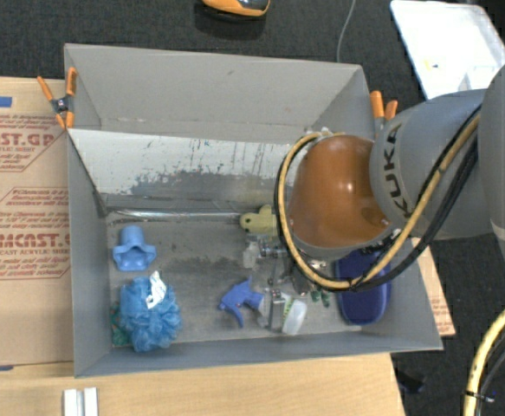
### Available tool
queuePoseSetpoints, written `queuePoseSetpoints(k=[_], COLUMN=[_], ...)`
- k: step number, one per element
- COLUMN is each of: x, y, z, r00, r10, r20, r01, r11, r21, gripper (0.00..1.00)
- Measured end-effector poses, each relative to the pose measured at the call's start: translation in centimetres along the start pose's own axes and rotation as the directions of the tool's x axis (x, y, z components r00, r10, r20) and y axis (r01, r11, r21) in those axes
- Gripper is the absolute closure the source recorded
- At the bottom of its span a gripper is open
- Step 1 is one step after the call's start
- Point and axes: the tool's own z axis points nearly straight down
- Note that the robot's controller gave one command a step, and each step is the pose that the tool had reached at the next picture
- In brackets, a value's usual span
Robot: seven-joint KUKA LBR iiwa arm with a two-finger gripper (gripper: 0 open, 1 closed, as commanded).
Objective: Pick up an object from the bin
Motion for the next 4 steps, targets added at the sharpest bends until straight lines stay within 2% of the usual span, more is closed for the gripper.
queuePoseSetpoints(k=[1,2,3,4], x=[1.1,1.3,1.5,1.5], y=[0.1,-1.7,-3.5,-3.5], z=[0.9,7.2,6.8,6.8], r00=[0.999,1.000,1.000,1.000], r10=[-0.041,-0.001,-0.009,-0.009], r20=[0.003,-0.011,0.009,0.009], r01=[0.041,0.001,0.009,0.009], r11=[0.999,1.000,1.000,1.000], r21=[-0.001,0.000,-0.001,-0.001], gripper=[0.00,0.00,1.00,1.00])
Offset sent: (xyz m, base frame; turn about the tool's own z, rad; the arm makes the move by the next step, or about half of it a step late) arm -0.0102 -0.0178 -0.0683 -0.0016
